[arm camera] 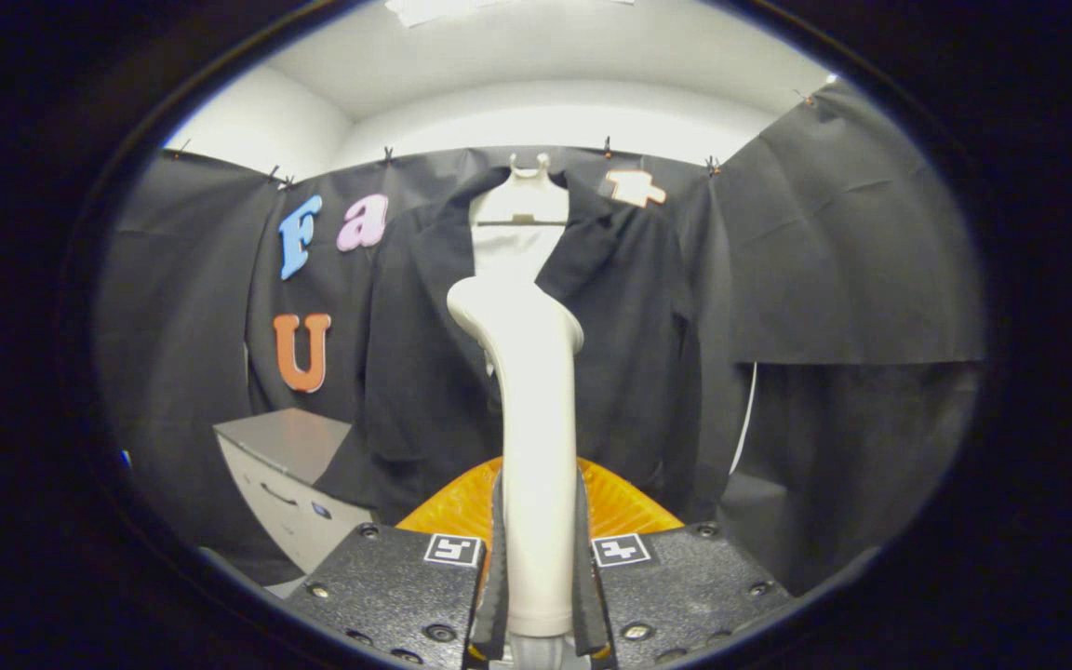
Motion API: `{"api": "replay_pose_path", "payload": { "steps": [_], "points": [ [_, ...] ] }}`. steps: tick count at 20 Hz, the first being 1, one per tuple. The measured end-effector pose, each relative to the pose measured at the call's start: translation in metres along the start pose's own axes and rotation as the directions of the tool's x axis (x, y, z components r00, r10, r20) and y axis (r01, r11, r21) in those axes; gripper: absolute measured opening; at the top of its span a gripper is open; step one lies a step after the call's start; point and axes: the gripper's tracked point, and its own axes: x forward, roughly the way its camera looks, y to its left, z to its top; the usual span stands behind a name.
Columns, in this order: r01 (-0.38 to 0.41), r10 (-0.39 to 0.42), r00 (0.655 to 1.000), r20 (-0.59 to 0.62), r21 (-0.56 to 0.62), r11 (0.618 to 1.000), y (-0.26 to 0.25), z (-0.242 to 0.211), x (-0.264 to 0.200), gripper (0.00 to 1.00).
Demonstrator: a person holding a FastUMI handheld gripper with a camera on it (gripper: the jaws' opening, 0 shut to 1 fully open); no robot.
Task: Iron the clothes twice with a garment steamer, once on the left side and once on the right side.
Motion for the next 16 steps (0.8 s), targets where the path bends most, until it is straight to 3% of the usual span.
{"api": "replay_pose_path", "payload": {
  "steps": [7, 12, 16],
  "points": [
    [0.017, -0.024, 0.987, 0.16, 0.042, 0.999, -0.041, 0.084, 0.04, 0.3],
    [0.032, -0.032, 0.965, 0.26, 0.006, 0.999, -0.057, 0.12, 0.065, 0.3],
    [0.024, -0.041, 0.964, 0.264, 0.068, 0.997, -0.069, 0.132, 0.087, 0.3]
  ]
}}
